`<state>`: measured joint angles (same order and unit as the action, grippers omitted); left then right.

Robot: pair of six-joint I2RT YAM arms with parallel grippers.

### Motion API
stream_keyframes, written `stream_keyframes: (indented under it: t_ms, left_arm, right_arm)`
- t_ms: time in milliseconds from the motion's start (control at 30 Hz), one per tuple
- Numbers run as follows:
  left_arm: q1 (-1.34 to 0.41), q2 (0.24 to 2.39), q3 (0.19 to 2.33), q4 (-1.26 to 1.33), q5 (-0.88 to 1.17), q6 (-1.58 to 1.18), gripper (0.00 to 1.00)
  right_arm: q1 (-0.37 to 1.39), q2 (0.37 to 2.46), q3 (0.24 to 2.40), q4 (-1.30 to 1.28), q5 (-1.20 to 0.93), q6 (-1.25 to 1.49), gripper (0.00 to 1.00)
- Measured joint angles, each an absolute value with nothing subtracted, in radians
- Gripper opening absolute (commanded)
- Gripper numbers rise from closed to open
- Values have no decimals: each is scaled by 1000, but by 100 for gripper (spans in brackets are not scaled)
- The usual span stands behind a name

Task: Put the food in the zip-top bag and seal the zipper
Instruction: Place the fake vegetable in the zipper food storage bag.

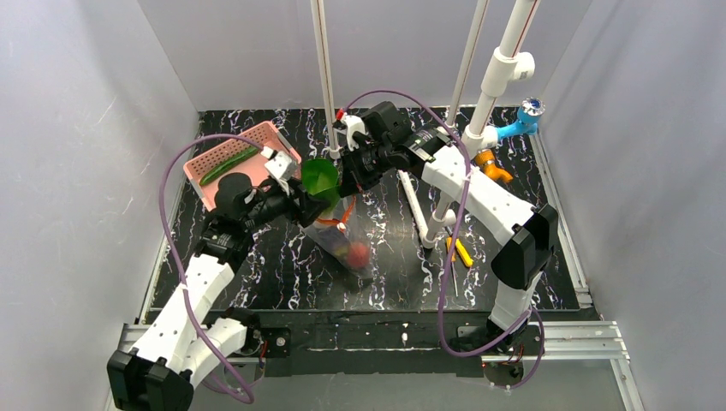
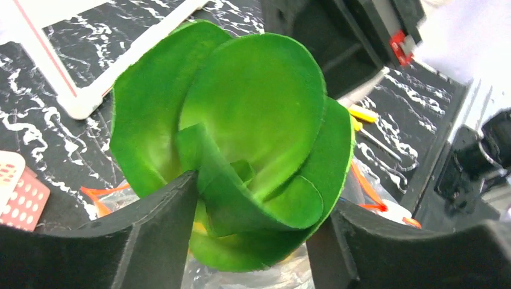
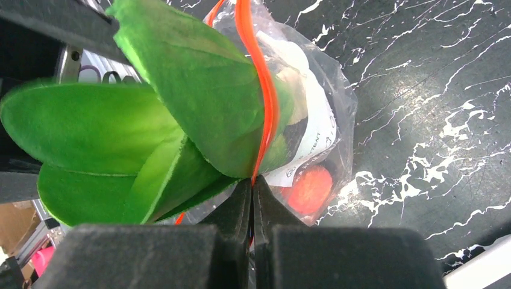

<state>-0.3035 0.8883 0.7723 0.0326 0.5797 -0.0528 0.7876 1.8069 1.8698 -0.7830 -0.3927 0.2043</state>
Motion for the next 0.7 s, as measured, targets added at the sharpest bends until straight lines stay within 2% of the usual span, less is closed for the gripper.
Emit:
stream_keyframes:
  t_ms: [33,100,333,567,600,700]
  left_arm:
    - [-303,886,760,44,604,-46,31]
    - [-305,888,747,42,647,-28,21]
    - [-376,982,756,-57,689,43,14]
    - [-439,1043,757,-179,671,71,15]
    - [-446,1062,761,-199,675,72,18]
    - [-461,1101,772,-232,682,79,40]
  right_arm:
    - [786,1807,1870,-783,-394,206,1]
    - [782,1807,1870,-782,-400,211,1]
    - [767,1806,1870,-782,-430,237,1]
    - [733,1752,1828,-778,-443,263,1]
    - [729,1743,1822,-775,-443,262,1]
    - [726,1728,1816,-777,-445,255,1]
